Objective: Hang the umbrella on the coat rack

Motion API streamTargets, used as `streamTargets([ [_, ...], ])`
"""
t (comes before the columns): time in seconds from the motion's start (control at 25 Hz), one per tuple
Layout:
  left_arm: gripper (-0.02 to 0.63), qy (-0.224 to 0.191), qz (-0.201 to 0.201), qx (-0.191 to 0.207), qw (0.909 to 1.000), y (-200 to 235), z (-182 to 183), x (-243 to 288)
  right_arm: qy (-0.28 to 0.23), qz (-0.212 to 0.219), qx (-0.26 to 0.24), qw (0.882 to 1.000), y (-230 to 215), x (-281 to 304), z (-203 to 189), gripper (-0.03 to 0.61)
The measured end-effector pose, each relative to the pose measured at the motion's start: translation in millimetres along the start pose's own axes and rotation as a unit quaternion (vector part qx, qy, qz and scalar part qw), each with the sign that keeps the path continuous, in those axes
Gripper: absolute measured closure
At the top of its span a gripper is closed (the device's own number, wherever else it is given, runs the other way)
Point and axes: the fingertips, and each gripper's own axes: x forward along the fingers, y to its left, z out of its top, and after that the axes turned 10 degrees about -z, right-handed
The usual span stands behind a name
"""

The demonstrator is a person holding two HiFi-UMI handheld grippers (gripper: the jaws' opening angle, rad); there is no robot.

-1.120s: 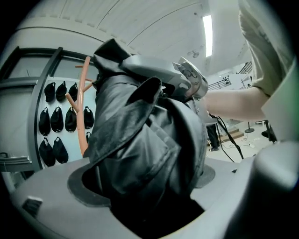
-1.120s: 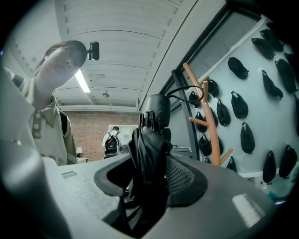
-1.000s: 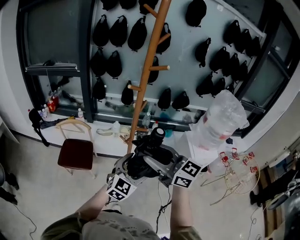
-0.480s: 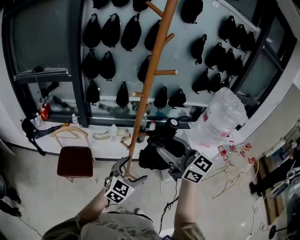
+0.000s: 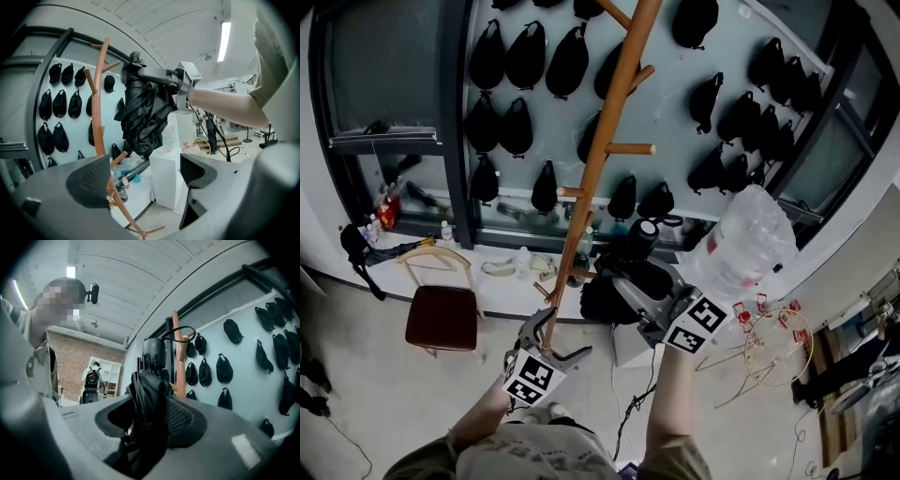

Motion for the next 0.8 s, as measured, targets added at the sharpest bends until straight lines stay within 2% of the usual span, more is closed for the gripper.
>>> streamTargets([
  [0.28, 0.164, -0.013, 0.035, -0.004, 0.9993, 10.0, 25.9, 28.9, 0.001, 0.052, -0.011, 0.999, -23.7, 12.2, 11.7, 0.388],
  [0.8, 0.164, -0.011, 0.082, -0.010, 0.9965, 30.1, 42.7, 54.5, -0.009, 0.132, -0.019, 0.991, -46.5, 41.1, 30.5, 0.388],
])
